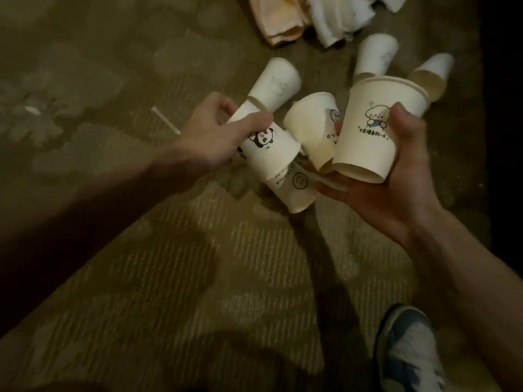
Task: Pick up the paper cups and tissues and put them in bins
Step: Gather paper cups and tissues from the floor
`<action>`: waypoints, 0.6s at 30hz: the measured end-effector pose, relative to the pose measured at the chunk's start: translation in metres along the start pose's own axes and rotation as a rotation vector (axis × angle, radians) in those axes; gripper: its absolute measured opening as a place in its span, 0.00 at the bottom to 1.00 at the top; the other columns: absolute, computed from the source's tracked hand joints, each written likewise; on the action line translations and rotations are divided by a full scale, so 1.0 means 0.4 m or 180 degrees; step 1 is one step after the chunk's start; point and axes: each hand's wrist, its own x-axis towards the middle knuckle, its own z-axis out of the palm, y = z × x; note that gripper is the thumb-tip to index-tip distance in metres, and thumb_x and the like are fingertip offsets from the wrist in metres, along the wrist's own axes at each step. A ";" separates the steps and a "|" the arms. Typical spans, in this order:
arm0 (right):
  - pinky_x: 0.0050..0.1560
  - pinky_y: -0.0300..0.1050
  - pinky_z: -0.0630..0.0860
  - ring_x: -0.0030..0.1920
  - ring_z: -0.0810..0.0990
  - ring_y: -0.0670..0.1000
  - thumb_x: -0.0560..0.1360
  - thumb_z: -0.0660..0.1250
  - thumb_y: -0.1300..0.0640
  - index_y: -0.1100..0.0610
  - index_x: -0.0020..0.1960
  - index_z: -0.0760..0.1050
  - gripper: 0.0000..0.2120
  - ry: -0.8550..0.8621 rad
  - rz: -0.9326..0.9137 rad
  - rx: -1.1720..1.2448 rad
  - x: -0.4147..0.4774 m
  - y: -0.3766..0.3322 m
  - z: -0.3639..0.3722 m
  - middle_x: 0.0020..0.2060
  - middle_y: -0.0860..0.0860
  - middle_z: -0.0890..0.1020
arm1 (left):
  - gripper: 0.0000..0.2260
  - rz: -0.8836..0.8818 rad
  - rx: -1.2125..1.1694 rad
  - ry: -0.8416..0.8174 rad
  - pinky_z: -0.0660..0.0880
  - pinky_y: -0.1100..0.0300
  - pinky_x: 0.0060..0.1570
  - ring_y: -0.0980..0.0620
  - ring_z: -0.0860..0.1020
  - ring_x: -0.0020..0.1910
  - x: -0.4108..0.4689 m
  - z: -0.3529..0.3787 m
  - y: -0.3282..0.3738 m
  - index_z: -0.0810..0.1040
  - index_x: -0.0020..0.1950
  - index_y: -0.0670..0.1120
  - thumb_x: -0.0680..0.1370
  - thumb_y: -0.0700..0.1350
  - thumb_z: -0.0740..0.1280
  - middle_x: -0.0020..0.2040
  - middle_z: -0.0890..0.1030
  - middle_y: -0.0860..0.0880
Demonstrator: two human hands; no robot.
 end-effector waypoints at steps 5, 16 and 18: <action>0.57 0.61 0.75 0.60 0.80 0.62 0.63 0.63 0.33 0.53 0.59 0.79 0.33 0.0059 -0.0226 -0.0275 -0.181 -0.132 -0.113 0.59 0.56 0.82 | 0.18 0.0752 0.0016 -0.1158 0.81 0.55 0.35 0.58 0.82 0.40 -0.034 0.156 0.162 0.73 0.53 0.60 0.67 0.62 0.71 0.40 0.83 0.61; 0.65 0.69 0.67 0.61 0.72 0.61 0.61 0.74 0.38 0.58 0.62 0.73 0.37 0.0076 -0.0867 -0.0366 -0.650 -0.331 -0.397 0.53 0.55 0.78 | 0.13 0.1920 0.0069 -0.2549 0.75 0.67 0.30 0.59 0.82 0.35 -0.332 0.499 0.463 0.81 0.41 0.53 0.72 0.62 0.67 0.37 0.84 0.54; 0.57 0.63 0.75 0.57 0.78 0.57 0.61 0.75 0.38 0.57 0.62 0.76 0.35 0.0106 -0.1044 -0.0382 -0.740 -0.325 -0.458 0.52 0.54 0.81 | 0.16 0.2160 0.0160 -0.2665 0.77 0.65 0.32 0.57 0.82 0.37 -0.400 0.550 0.488 0.81 0.43 0.53 0.70 0.65 0.67 0.38 0.84 0.54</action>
